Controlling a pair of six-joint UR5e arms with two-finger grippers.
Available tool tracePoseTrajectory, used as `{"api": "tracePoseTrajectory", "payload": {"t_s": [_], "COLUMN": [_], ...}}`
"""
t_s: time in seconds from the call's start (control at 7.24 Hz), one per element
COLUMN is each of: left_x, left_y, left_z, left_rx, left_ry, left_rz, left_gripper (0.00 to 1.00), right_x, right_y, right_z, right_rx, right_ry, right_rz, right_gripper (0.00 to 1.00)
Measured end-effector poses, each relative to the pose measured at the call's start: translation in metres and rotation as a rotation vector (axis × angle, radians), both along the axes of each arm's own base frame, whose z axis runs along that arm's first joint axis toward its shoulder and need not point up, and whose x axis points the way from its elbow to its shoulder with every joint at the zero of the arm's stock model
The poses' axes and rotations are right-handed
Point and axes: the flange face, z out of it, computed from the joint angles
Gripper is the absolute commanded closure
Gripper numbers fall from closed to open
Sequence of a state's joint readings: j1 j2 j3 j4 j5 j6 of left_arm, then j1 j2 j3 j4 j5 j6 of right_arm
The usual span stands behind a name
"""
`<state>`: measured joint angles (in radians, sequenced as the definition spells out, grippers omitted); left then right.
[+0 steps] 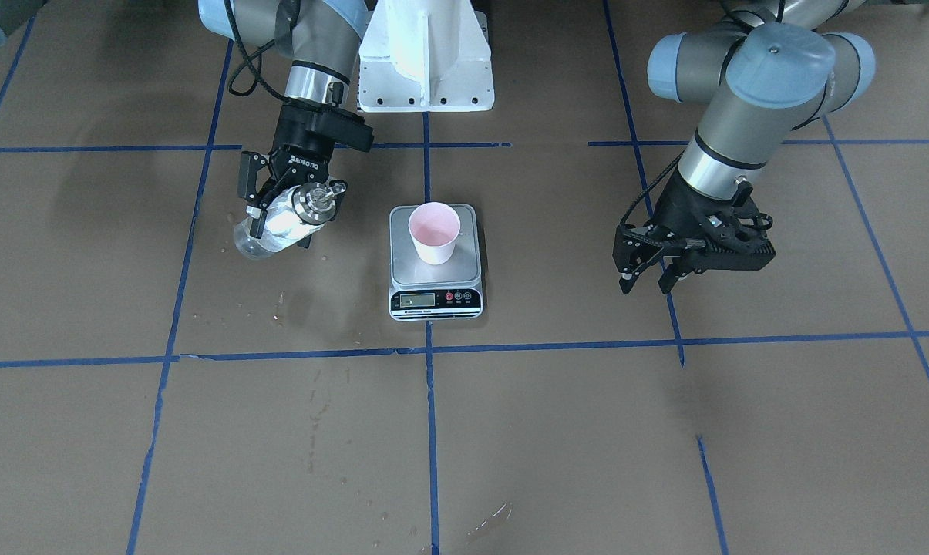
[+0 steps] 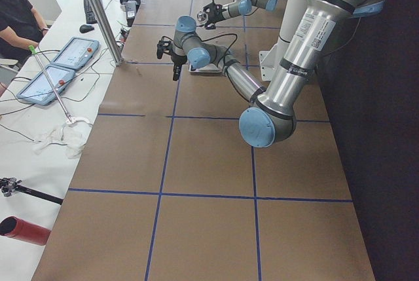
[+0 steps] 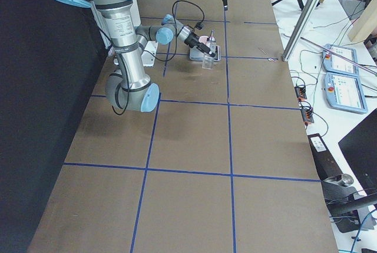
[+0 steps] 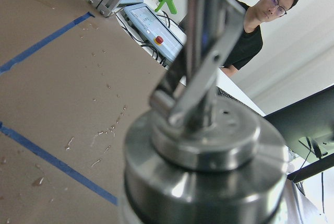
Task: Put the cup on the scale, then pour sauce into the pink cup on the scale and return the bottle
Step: 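Carry the bottle with the right gripper over the pink cup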
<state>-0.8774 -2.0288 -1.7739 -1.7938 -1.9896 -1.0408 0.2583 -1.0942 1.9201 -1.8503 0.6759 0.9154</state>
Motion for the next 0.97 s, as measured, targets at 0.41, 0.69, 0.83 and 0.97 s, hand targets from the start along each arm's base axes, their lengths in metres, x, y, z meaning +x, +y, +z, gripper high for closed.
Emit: {"api": "tracePoseTrajectory", "payload": {"t_s": [0.41, 0.69, 0.83, 0.97], "left_x": [0.001, 0.001, 0.001, 0.001], "left_y": [0.000, 0.000, 0.000, 0.000], "left_z": [0.002, 0.002, 0.002, 0.002], "left_rx": [-0.002, -0.003, -0.003, -0.003], "left_ry": [-0.001, -0.002, -0.002, -0.001], "left_rz": [0.002, 0.003, 0.003, 0.004], "left_gripper": [0.39, 0.39, 0.39, 0.39], "right_x": [-0.025, -0.034, -0.037, -0.038], "right_y": [0.020, 0.014, 0.010, 0.005], "right_z": [-0.003, 0.006, 0.007, 0.006], "right_rx": [0.103, 0.174, 0.216, 0.253], "right_ry": [0.059, 0.122, 0.163, 0.213], "right_rz": [0.010, 0.051, 0.071, 0.084], "right_gripper": [1.00, 1.00, 1.00, 1.00]}}
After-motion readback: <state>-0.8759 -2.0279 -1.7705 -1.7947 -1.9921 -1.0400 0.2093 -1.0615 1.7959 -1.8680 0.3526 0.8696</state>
